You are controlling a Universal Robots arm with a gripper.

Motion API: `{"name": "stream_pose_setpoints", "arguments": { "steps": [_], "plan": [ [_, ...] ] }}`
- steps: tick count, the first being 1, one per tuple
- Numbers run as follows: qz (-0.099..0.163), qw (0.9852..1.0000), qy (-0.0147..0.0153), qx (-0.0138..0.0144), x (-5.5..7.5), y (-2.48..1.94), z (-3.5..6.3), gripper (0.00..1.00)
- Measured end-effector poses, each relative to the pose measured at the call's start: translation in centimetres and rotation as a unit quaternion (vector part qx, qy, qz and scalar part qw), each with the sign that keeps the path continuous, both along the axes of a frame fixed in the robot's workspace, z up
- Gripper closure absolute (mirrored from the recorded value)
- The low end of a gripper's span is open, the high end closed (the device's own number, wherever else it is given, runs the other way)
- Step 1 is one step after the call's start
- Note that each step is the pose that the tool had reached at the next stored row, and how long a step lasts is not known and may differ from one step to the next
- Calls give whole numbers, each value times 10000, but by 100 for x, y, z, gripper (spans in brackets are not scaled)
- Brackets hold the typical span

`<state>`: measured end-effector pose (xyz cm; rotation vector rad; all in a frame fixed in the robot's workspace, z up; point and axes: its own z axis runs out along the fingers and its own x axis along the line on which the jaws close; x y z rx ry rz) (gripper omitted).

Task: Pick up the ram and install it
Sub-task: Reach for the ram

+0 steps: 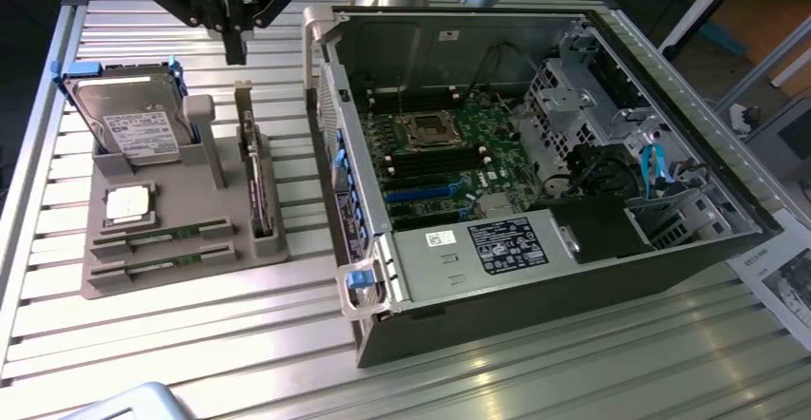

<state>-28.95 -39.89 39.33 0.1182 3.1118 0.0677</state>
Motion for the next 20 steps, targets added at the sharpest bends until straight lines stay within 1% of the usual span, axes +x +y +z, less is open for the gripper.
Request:
{"name": "stream_pose_setpoints", "arguments": {
  "steps": [10,15,20],
  "plan": [
    [1,10000,0,0,-195,0,0,90],
    [1,10000,1,0,-332,0,1,90],
    [1,10000,0,0,-430,0,0,90]
  ]
}}
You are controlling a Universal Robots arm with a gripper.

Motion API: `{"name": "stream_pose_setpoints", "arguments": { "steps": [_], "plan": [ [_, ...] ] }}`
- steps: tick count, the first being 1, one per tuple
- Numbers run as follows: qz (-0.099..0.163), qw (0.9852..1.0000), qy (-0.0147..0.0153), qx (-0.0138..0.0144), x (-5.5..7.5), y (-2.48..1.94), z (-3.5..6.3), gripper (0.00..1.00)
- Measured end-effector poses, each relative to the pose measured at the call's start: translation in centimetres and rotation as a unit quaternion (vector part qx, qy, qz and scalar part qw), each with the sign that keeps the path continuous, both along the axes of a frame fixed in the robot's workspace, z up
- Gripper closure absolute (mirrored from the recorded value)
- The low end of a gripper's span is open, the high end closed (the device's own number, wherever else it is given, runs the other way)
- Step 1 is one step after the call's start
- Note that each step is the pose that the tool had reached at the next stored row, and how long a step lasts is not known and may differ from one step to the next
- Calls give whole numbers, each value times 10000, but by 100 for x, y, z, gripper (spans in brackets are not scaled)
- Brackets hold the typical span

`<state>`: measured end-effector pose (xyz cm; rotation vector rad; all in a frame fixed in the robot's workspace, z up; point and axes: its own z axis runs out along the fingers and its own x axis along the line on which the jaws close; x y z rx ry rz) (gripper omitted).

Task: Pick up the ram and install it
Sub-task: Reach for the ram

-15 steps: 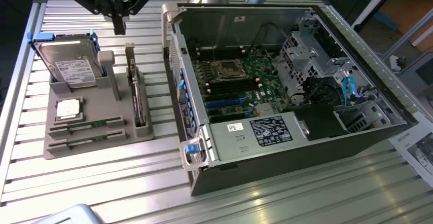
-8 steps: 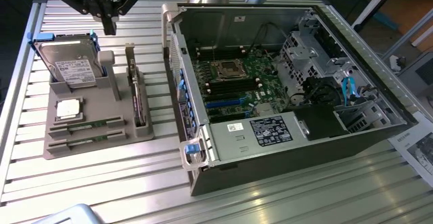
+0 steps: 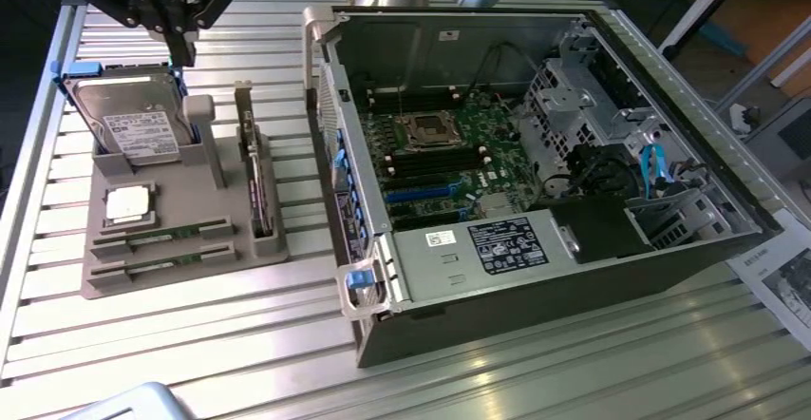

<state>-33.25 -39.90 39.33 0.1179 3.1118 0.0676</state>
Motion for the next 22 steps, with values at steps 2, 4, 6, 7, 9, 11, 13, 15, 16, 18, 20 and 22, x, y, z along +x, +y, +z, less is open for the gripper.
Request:
{"name": "stream_pose_setpoints", "arguments": {
  "steps": [2,4,6,7,9,11,13,15,16,18,20,22],
  "plan": [
    [0,10000,0,0,-38,0,0,90],
    [-1,10000,0,0,-86,0,-1,90],
    [-1,10000,0,0,-140,0,-1,90],
    [-1,10000,0,0,-177,0,-1,90],
    [0,10000,0,0,-227,0,-1,90],
    [0,10000,0,0,-314,0,0,90],
    [-1,10000,0,0,-370,0,-1,90],
    [-1,10000,0,0,-412,0,-1,90],
    [-1,10000,0,0,-417,0,-1,90],
    [-1,10000,0,0,-426,0,-1,90],
    [-2,10000,0,0,-434,0,-2,90],
    [-1,10000,0,0,-435,0,-2,90]
  ]
}}
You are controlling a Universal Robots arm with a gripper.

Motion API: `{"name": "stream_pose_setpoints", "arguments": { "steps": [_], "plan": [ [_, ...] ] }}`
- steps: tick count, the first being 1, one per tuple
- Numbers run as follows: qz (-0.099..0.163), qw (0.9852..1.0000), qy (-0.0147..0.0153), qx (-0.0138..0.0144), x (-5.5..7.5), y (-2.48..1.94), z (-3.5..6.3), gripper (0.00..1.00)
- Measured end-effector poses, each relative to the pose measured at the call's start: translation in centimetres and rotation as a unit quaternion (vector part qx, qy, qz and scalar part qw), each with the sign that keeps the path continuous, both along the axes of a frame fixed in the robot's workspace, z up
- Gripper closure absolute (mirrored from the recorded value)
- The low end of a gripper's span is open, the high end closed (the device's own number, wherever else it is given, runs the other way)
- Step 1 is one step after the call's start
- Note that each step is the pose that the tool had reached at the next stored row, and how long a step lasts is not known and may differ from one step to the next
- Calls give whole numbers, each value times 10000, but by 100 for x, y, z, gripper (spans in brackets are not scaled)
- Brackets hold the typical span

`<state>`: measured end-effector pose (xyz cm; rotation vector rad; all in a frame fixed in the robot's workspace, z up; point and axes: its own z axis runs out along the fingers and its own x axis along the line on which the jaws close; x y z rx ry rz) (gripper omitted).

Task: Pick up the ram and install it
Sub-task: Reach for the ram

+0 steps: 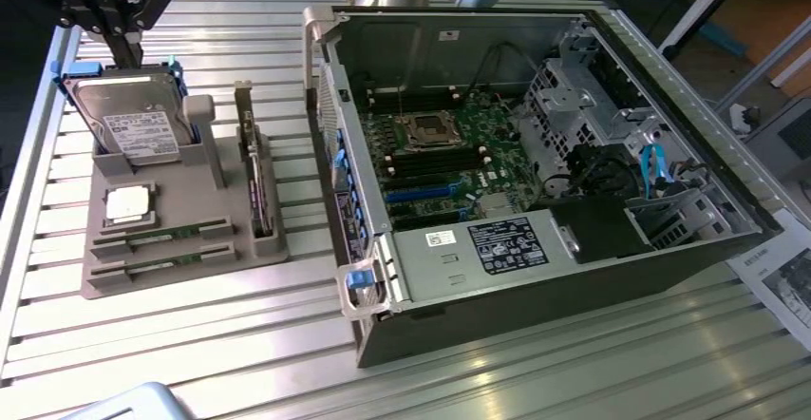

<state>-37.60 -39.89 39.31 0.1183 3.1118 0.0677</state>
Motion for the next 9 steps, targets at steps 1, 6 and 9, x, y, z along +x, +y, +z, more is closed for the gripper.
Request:
{"name": "stream_pose_setpoints", "arguments": {
  "steps": [1,6,9],
  "plan": [
    [0,10000,1,0,0,0,0,90],
    [-1,10000,17,0,-1,0,-5,90],
    [-1,10000,26,0,0,0,-6,90]
  ]
}}
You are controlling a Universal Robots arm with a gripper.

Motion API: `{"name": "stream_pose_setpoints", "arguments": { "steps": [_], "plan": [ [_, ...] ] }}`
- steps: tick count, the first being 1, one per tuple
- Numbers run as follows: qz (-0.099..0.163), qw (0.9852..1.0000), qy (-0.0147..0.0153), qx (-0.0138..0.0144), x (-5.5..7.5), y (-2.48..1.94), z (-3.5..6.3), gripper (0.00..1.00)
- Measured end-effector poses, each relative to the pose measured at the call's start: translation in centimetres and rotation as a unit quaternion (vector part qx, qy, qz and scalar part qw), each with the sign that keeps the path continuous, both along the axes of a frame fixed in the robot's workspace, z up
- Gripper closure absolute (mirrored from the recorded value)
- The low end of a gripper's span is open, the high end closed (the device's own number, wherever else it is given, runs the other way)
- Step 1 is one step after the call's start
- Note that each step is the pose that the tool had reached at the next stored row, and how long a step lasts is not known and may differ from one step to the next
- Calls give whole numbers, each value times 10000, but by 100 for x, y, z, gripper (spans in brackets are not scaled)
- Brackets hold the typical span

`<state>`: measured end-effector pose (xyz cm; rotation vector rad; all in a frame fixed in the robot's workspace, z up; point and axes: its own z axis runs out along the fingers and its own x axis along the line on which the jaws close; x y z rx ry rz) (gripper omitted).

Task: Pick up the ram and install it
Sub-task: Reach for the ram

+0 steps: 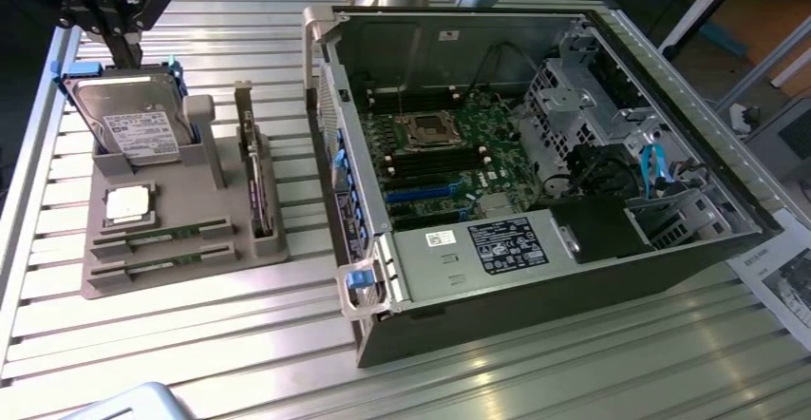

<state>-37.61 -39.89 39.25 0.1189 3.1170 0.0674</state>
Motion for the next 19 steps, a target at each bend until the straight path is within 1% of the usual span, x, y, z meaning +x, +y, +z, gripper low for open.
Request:
{"name": "stream_pose_setpoints", "arguments": {
  "steps": [6,8,10,13,16,19],
  "plan": [
    [0,10000,0,0,0,0,0,90],
    [1,10000,1,0,1,-7,0,90],
    [1,10000,0,0,0,-23,-1,90],
    [0,10000,1,0,0,-58,0,90],
    [0,10000,0,0,0,-118,0,90],
    [0,10000,0,0,0,-187,0,90]
  ]
}}
